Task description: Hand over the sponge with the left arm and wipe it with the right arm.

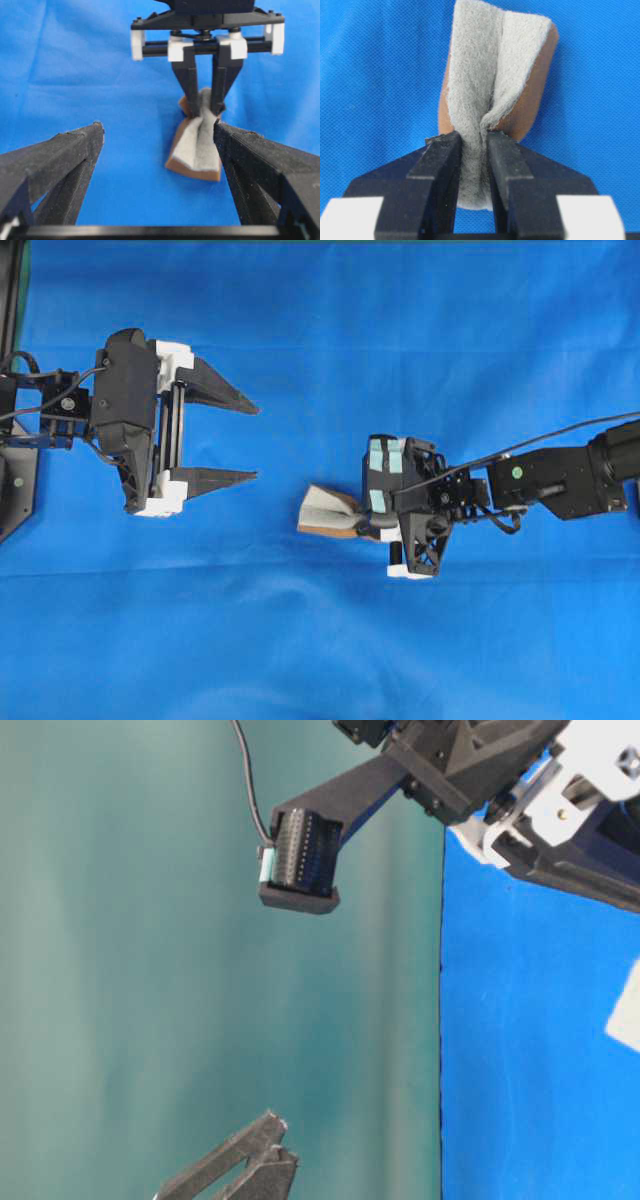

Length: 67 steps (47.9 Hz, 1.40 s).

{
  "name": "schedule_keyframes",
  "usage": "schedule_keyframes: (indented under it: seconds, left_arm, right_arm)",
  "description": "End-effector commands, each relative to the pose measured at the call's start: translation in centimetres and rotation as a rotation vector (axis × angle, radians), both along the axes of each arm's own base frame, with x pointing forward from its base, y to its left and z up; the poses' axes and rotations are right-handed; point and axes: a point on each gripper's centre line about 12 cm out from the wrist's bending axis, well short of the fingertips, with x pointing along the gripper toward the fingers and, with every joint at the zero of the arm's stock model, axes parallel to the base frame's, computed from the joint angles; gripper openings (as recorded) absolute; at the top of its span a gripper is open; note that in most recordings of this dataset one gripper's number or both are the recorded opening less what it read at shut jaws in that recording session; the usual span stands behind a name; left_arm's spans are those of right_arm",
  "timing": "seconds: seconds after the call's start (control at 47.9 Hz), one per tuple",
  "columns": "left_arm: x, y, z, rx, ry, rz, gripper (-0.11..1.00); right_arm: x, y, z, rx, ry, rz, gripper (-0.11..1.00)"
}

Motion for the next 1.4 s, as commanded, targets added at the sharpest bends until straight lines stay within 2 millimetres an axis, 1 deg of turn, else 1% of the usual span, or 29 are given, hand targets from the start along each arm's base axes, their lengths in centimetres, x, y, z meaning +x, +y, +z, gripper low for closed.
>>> schedule_keyframes:
  seconds: [0.0, 0.021, 0.251, 0.313, 0.459, 0.543, 0.919, 1.065, 1.273, 1.378]
  left_arm:
    - [0.2, 0.0, 0.7, -0.001, -0.026, -0.001, 0.89]
    - [0.2, 0.0, 0.7, 0.0, -0.026, -0.001, 0.89]
    - [0.2, 0.0, 0.7, -0.003, -0.025, 0.0, 0.89]
    - [0.2, 0.0, 0.7, -0.003, -0.025, 0.001, 0.89]
    - [0.1, 0.0, 0.7, -0.001, -0.026, -0.001, 0.89]
    - [0.2, 0.0, 0.7, -0.003, -0.025, 0.0, 0.89]
    - [0.1, 0.0, 0.7, -0.001, -0.026, -0.001, 0.89]
    - [0.2, 0.0, 0.7, -0.001, -0.025, -0.001, 0.89]
    - [0.2, 0.0, 0.7, -0.001, -0.025, -0.001, 0.89]
    - [0.2, 0.0, 0.7, 0.0, -0.026, -0.001, 0.89]
  right_arm:
    - [0.3, -1.5, 0.5, -0.008, -0.011, -0.03, 0.23]
    - [0.3, -2.3, 0.6, -0.01, -0.012, -0.047, 0.23]
    - [-0.6, -8.3, 0.7, -0.058, -0.01, -0.149, 0.23]
    - [-0.7, -9.5, 0.8, -0.067, -0.012, -0.171, 0.23]
    - [-0.9, -11.1, 1.0, -0.085, -0.022, -0.192, 0.23]
    - [-0.9, -11.3, 1.0, -0.095, -0.029, -0.188, 0.23]
    - [-0.8, -11.3, 1.2, -0.095, -0.055, -0.185, 0.23]
    - [-0.8, -11.0, 1.2, -0.088, -0.054, -0.184, 0.23]
    - [-0.7, -9.8, 1.2, -0.087, -0.056, -0.151, 0.23]
    - [-0.6, -9.5, 1.2, -0.086, -0.058, -0.146, 0.23]
